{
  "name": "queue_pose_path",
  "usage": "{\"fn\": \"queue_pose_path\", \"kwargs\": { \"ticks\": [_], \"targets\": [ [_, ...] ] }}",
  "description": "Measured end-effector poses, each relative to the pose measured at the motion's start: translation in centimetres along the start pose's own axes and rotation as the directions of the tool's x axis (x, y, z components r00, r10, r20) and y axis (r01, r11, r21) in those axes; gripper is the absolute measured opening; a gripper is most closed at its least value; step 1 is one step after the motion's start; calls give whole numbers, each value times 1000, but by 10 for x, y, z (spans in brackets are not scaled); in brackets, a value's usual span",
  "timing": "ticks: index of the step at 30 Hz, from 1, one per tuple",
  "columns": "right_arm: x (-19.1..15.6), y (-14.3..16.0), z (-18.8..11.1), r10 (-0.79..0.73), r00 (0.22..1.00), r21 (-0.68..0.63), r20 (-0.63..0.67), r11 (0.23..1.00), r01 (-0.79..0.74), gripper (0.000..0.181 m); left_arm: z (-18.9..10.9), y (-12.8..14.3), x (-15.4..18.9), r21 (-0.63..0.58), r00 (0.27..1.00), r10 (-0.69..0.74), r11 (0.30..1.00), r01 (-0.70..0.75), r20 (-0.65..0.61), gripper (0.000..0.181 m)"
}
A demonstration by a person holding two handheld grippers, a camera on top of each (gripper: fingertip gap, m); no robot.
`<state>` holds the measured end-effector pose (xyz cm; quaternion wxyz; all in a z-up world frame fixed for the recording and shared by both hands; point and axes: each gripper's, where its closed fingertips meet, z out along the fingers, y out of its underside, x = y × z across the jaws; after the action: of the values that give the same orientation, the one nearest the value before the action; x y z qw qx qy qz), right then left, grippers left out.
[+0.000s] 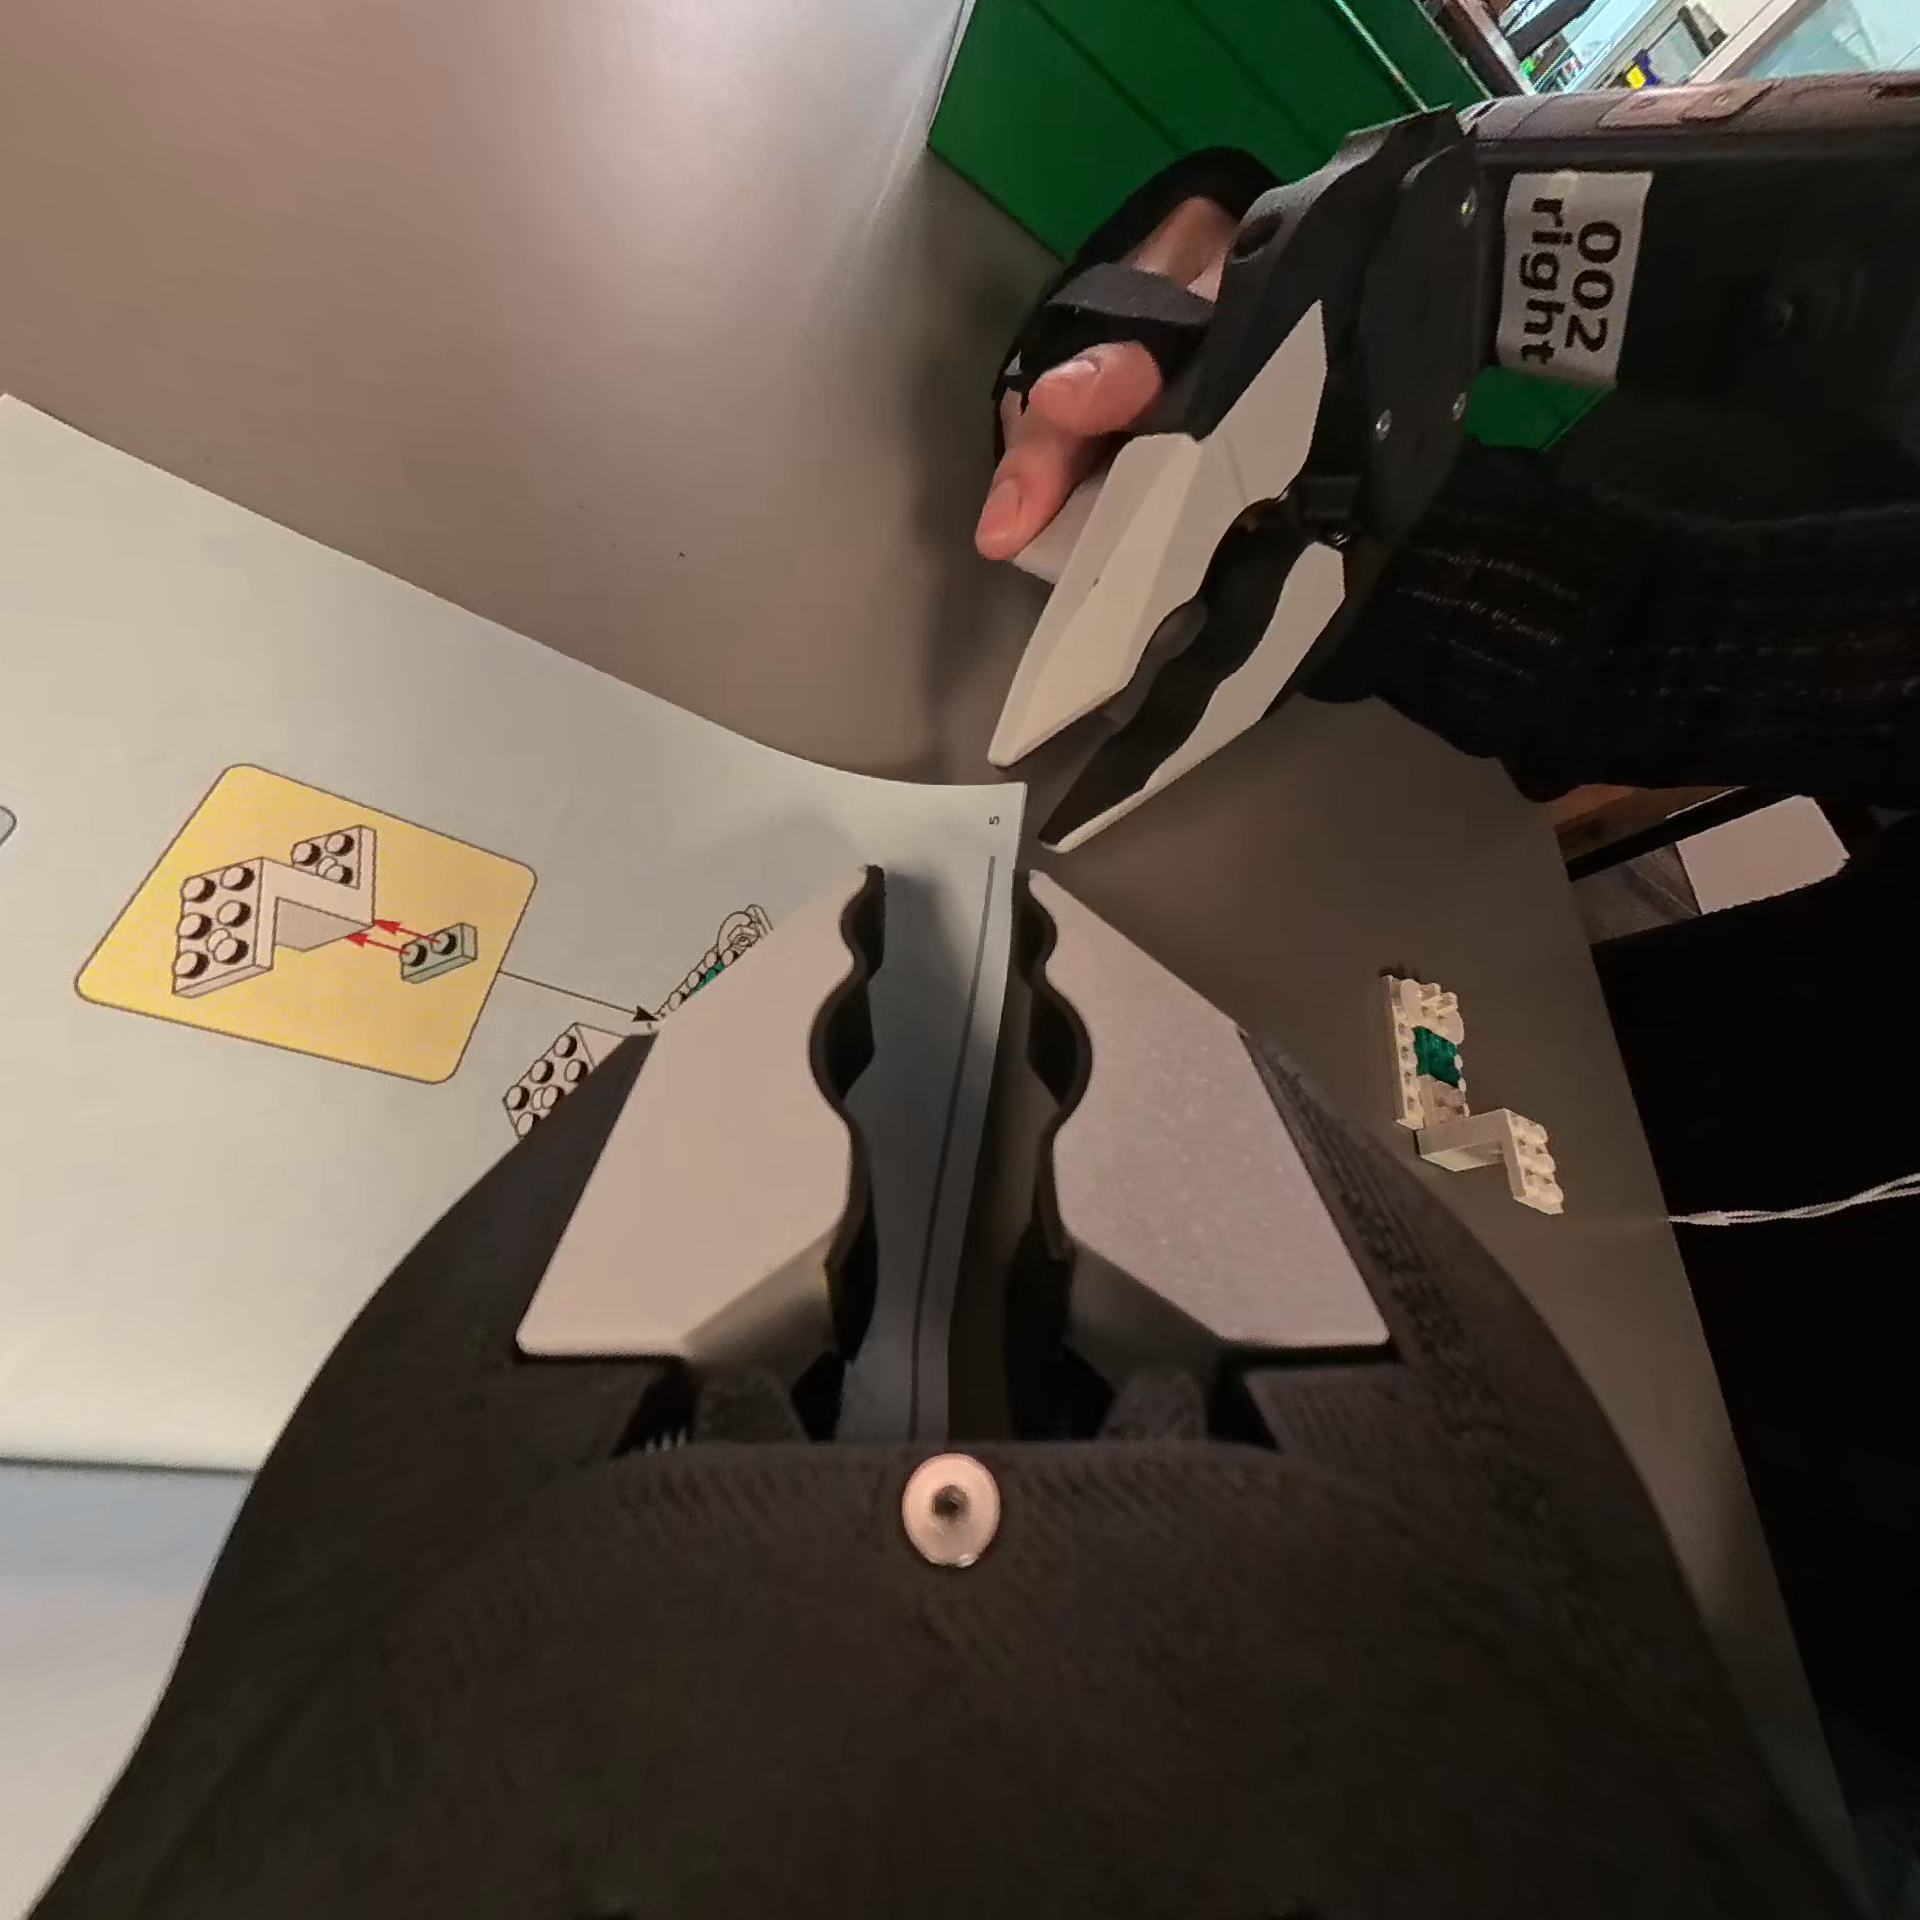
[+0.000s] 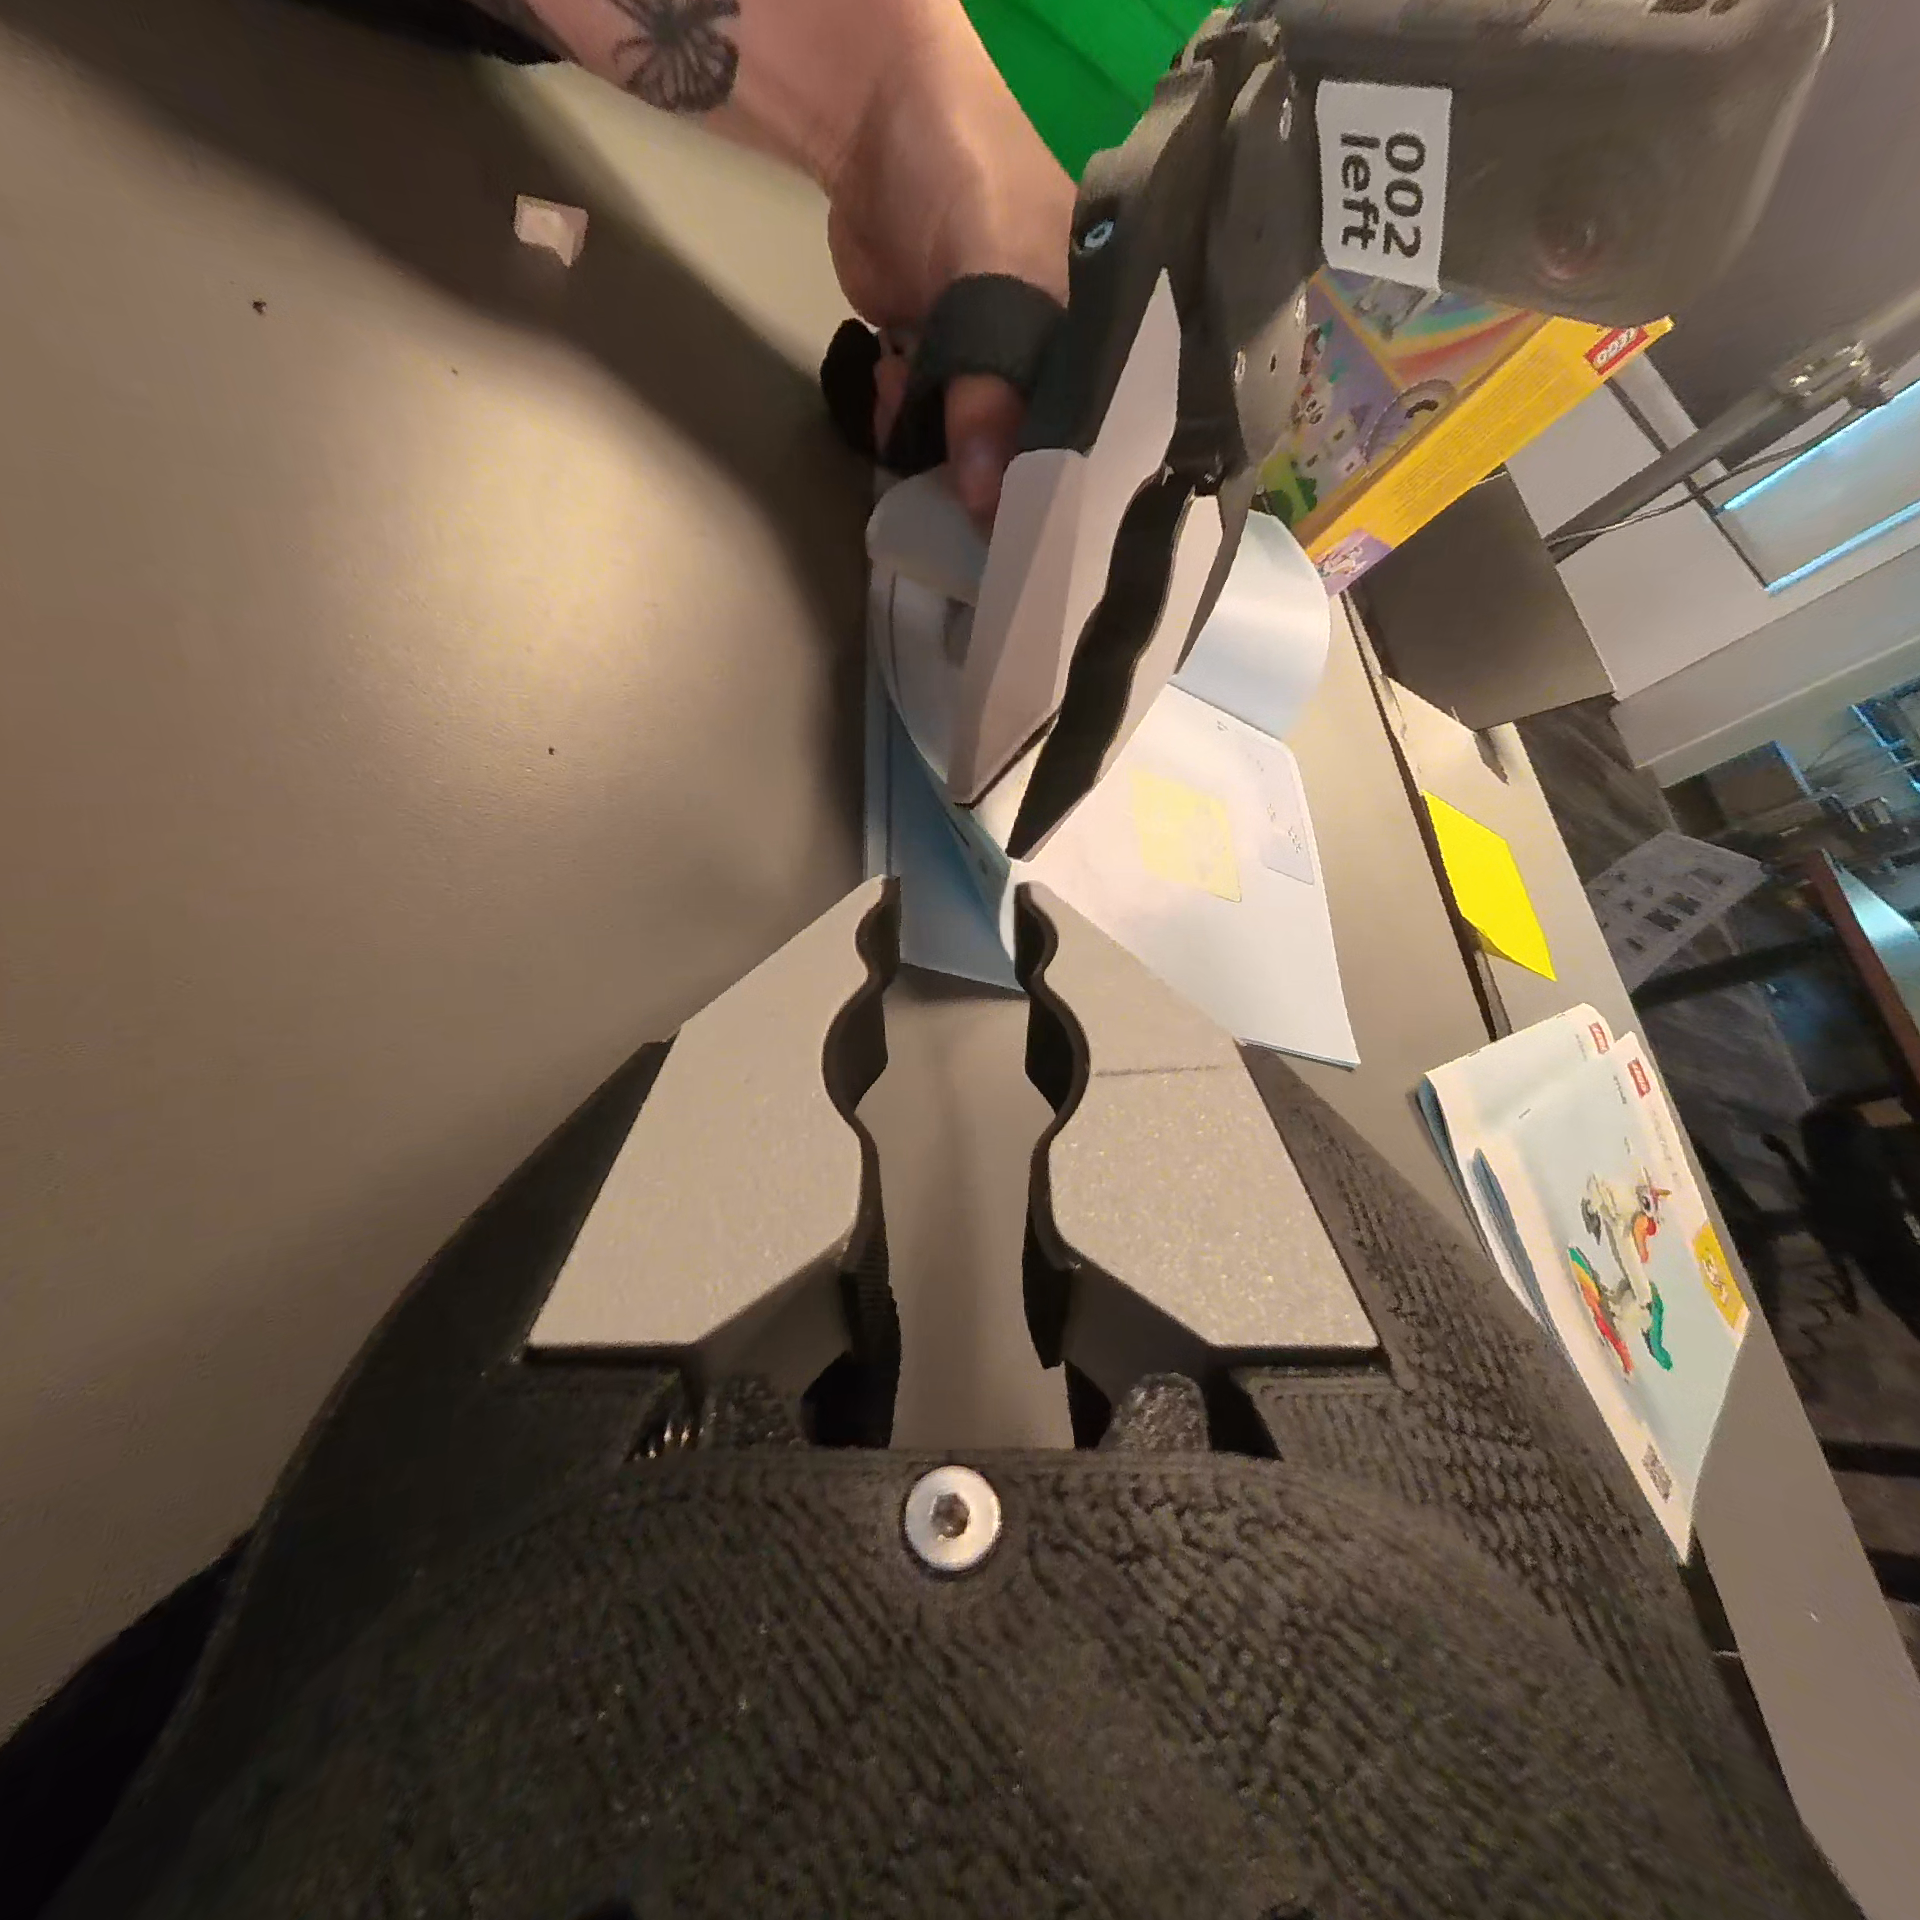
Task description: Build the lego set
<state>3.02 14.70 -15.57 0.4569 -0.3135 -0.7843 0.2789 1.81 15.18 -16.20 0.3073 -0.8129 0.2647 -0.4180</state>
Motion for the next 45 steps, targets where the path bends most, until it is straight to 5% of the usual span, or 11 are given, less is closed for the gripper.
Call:
{"fn": "queue_pose_path", "kwargs": {
  "ticks": [27, 38, 45],
  "targets": [
    [-8, -1, 9, -23, 999, -32, 40, 999, 25, 19, 0, 0, 0, 0, 1000, 1, 1000, -1, 3, 23],
    [1, 10, 19, 154, 987, -140, 42, 979, -146, 8, 0, 0, 2, 3, 1000, 6, 1000, -6, -3, 26],
    [10, 14, 25, 112, 993, -172, -47, 978, -119, 0, 6, 8, 6, -62, 974, 198, 979, -192, 110, 33]
  ]
}}
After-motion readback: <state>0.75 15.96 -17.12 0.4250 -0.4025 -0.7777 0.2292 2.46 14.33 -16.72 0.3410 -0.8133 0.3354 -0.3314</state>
